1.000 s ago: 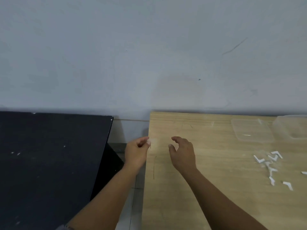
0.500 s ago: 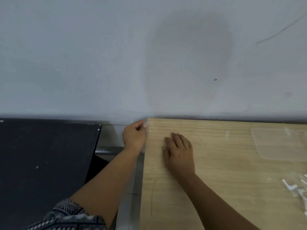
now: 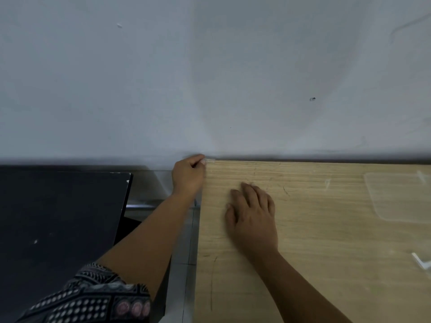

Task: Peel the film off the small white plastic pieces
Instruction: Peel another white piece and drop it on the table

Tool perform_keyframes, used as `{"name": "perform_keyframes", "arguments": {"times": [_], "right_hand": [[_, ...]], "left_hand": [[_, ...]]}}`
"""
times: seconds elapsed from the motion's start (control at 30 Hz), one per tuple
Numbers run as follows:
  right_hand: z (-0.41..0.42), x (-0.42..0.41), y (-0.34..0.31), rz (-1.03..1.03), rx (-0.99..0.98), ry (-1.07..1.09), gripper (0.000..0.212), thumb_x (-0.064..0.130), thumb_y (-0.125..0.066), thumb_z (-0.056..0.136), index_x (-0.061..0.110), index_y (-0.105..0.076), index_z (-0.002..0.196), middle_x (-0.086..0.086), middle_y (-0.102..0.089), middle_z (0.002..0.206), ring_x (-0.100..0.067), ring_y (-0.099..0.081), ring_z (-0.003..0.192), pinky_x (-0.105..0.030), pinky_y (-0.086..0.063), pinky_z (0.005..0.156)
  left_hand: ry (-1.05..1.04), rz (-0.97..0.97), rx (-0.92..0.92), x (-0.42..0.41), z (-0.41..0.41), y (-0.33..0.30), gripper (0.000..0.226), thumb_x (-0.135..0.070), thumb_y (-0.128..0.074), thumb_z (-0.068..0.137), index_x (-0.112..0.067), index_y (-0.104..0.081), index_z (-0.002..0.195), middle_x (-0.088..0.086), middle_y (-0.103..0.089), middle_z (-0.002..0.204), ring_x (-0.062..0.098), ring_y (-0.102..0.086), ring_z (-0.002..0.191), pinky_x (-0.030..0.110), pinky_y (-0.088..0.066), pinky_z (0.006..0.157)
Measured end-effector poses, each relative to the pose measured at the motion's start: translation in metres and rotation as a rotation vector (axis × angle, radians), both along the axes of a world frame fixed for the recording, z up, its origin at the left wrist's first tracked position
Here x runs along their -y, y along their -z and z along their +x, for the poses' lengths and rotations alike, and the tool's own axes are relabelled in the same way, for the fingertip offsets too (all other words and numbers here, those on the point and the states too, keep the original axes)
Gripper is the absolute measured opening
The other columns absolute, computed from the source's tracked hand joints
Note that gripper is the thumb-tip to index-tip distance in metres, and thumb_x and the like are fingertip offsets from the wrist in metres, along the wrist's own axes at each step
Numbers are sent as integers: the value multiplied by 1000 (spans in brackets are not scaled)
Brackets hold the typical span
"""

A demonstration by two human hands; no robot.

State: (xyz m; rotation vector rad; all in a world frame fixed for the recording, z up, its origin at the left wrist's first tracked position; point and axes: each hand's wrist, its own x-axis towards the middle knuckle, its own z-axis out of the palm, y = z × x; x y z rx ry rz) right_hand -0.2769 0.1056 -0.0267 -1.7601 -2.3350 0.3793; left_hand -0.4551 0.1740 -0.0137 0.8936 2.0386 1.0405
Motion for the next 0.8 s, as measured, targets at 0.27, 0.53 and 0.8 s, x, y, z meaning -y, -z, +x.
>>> {"name": "perform_keyframes", "arguments": {"times": [0.27, 0.53, 0.8], "right_hand": [[0, -1, 3, 13, -1, 5, 44, 43, -41, 97, 21, -54, 133, -6, -49, 145, -24, -35, 139, -46, -26, 116], [0, 1, 3, 24, -1, 10, 43, 42, -42, 97, 20, -54, 132, -7, -49, 144, -25, -35, 138, -47, -27, 115], [-1, 1, 0, 9, -3, 4, 44, 42, -42, 97, 20, -53, 133, -7, -49, 144, -25, -35, 139, -47, -27, 115]], "left_hand": [[9, 18, 20, 3, 1, 3, 24, -19, -64, 92, -15, -71, 114, -2, -70, 115, 3, -60, 101, 22, -46, 98], [60, 5, 215, 12, -4, 10, 33, -13, -62, 94, -14, -63, 127, 1, -66, 126, 12, -61, 115, 38, -48, 104], [120, -33, 66, 15, 0, 6, 37, -15, -55, 98, -18, -57, 134, 1, -60, 134, 11, -55, 120, 16, -39, 98]]}}
